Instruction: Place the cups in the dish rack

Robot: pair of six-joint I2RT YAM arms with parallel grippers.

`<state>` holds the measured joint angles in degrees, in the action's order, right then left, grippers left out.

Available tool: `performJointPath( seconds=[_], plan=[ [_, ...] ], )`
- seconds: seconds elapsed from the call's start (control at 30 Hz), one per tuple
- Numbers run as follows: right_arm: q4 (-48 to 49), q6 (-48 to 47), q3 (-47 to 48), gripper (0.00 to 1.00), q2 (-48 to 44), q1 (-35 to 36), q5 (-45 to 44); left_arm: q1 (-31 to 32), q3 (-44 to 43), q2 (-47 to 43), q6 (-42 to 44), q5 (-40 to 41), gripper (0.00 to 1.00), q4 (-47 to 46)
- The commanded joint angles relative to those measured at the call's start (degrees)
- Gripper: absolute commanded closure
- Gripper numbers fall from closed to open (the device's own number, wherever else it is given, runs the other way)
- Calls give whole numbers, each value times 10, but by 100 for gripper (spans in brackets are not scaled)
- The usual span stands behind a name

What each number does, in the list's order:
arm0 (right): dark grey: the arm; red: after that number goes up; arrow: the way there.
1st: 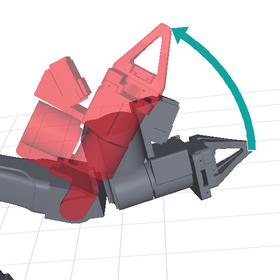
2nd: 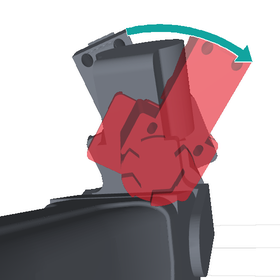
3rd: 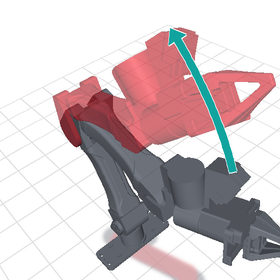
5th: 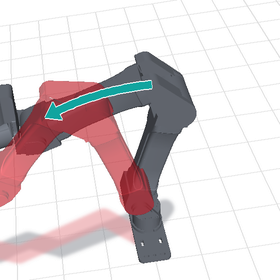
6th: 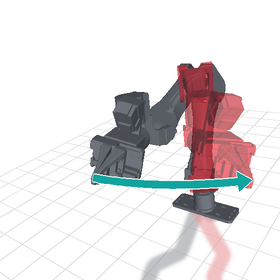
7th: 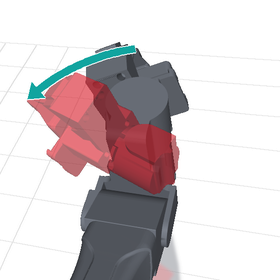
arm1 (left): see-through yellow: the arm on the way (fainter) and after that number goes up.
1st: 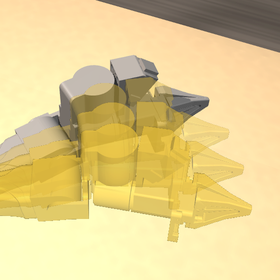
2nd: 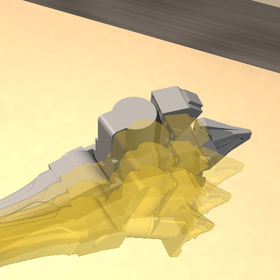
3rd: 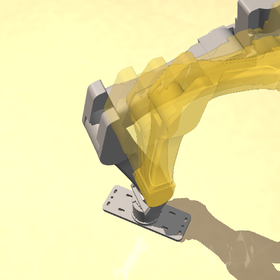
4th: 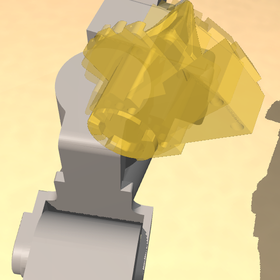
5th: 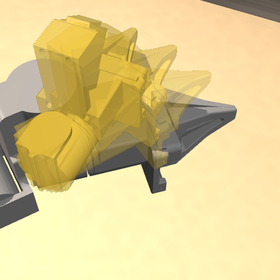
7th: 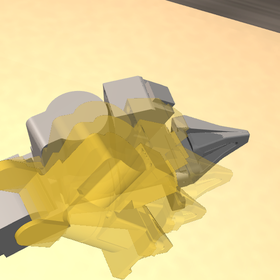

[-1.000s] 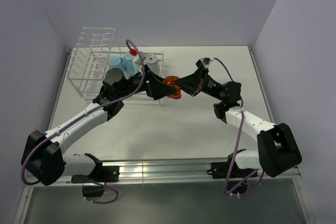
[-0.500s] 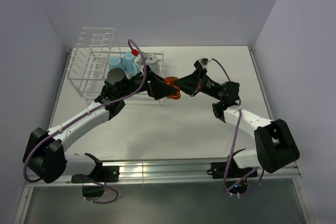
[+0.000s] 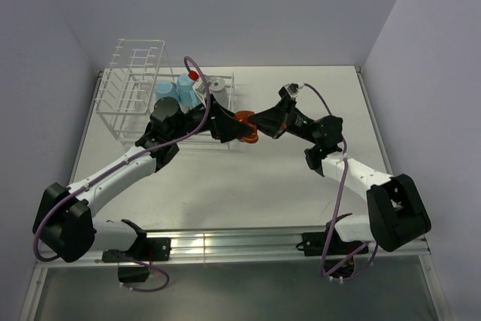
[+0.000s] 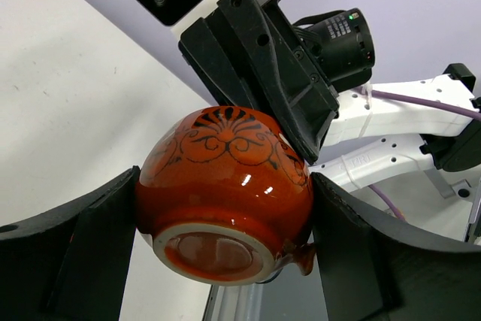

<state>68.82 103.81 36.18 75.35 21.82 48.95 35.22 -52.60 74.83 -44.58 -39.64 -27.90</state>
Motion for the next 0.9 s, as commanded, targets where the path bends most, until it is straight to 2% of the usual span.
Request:
performJointPath(
  seconds=[0.0, 0.13, 0.27, 0.37, 0.63, 0.77, 0.87],
  plan=[
    [-35, -57, 26, 98, -29, 12, -25, 13, -14, -21, 13, -12, 100, 3],
    [-91, -93, 30, 87, -41, 11, -32, 12, -16, -31, 21, -4, 100, 19],
    [-173, -161, 45, 69, -60, 11, -43, 13, -22, -38, 30, 12, 100, 43],
    [-299, -227, 63, 59, -85, 9, -62, 13, -22, -41, 34, 17, 100, 53],
    [-483, -332, 102, 52, -145, 4, -129, 11, -21, -44, 41, 39, 100, 70],
    [-607, -399, 130, 50, -173, 2, -180, 5, -33, -47, 55, 62, 100, 115],
    [-650, -416, 132, 50, -194, -6, -210, -9, -43, -49, 59, 72, 100, 146]
  ],
)
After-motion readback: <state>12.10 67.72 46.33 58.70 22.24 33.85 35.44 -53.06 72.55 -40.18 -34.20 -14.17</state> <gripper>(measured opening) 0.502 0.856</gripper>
